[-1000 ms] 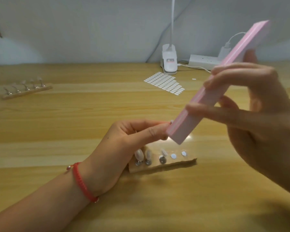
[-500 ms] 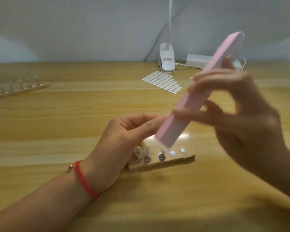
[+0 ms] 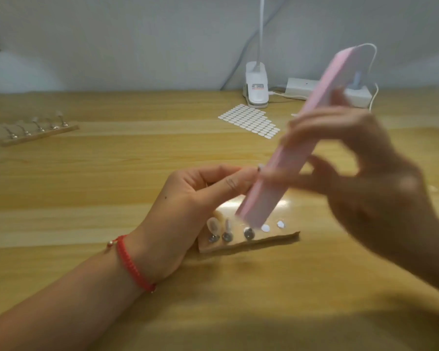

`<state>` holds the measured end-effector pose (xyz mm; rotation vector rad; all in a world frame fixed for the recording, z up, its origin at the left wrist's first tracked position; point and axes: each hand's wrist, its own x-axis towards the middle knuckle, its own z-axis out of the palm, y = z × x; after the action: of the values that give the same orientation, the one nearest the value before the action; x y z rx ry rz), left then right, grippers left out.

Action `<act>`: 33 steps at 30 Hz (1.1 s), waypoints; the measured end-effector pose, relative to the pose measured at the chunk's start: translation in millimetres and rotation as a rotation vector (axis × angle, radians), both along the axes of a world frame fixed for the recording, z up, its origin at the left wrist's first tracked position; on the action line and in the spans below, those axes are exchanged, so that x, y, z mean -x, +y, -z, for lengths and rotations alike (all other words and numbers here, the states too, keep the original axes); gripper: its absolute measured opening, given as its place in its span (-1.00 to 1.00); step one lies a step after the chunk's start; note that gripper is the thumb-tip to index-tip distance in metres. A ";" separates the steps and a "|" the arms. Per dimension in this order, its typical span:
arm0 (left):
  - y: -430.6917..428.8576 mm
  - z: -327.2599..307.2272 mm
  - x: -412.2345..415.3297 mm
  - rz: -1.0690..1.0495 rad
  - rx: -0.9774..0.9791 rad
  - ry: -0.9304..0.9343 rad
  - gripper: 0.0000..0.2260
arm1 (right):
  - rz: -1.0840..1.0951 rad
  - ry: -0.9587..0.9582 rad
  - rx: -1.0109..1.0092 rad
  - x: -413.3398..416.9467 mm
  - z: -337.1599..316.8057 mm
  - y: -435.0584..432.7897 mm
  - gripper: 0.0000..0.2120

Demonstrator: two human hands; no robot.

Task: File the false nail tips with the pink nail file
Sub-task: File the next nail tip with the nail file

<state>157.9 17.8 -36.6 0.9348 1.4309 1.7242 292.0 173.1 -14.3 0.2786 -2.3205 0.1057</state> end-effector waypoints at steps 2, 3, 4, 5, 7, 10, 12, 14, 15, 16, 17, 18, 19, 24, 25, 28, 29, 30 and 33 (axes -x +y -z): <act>-0.3 -0.5 -0.6 -0.005 -0.003 0.001 -0.79 | 0.056 0.017 0.042 0.0 1.0 3.6 -0.78; -0.4 -0.4 -1.2 0.003 0.010 0.013 -0.81 | 0.001 0.000 0.079 -0.9 7.7 -2.7 -0.78; -1.2 -0.5 -2.4 0.011 0.026 0.023 -0.82 | -0.076 -0.034 0.091 -1.7 14.7 -10.9 -0.78; -1.1 -0.2 -2.9 0.015 0.031 0.027 -0.82 | -0.122 -0.056 0.070 -1.7 17.1 -16.5 -0.78; -0.7 1.6 -0.9 0.027 0.001 0.015 -0.83 | -0.063 -0.034 0.026 0.3 8.2 -8.2 -0.79; -0.9 2.4 -0.5 0.024 0.006 0.040 -0.80 | 0.005 0.003 0.119 -0.7 3.4 -3.4 -0.73; -1.4 2.6 -1.7 0.020 0.030 0.031 -0.76 | -0.159 -0.090 0.214 -2.4 13.6 -21.2 -0.77; -1.3 2.8 -1.0 0.007 0.023 0.016 -0.76 | -0.166 -0.083 0.194 -0.5 10.4 -18.5 -0.76; -0.8 2.5 0.1 0.003 0.011 0.025 -0.79 | -0.087 -0.040 0.183 0.8 5.3 -9.7 -0.72; -0.8 1.8 0.9 0.000 0.003 0.038 -0.84 | -0.007 -0.003 0.152 0.9 0.3 -2.5 -0.72; -0.9 1.2 0.6 0.002 0.005 0.056 -0.86 | 0.028 0.006 0.108 0.3 0.9 0.3 -0.75; -1.0 0.2 -0.3 0.013 0.012 0.069 -0.86 | 0.014 -0.001 0.069 -1.2 6.9 -3.6 -0.78; -1.2 -0.5 -1.0 0.029 0.010 0.080 -0.87 | -0.055 -0.032 0.053 -2.9 14.1 -11.5 -0.80; -1.0 -1.3 0.3 -0.034 -0.021 0.274 -0.79 | 0.006 0.010 0.114 -0.6 0.5 -2.1 -0.75; -0.9 -1.5 -0.2 -0.049 -0.006 0.301 -0.78 | 0.003 -0.002 0.149 -1.3 2.0 -1.3 -0.76; -1.4 -2.7 -2.2 -0.034 -0.003 0.268 -0.81 | -0.176 -0.141 0.249 -4.3 16.1 -24.6 -0.84; -1.5 -2.8 -2.2 -0.024 -0.017 0.258 -0.81 | -0.170 -0.154 0.240 -2.8 12.9 -26.0 -0.86; -1.3 -2.6 -1.3 -0.023 -0.029 0.255 -0.79 | -0.112 -0.127 0.233 -0.5 6.9 -20.9 -0.85; -0.2 -2.3 -1.0 -0.011 -0.034 0.178 -0.75 | 0.031 -0.024 0.067 -0.9 -2.1 -5.8 -0.77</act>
<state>158.9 17.5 -34.4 1.1249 1.5259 1.7129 292.9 167.3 -12.2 0.2090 -2.3389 0.1721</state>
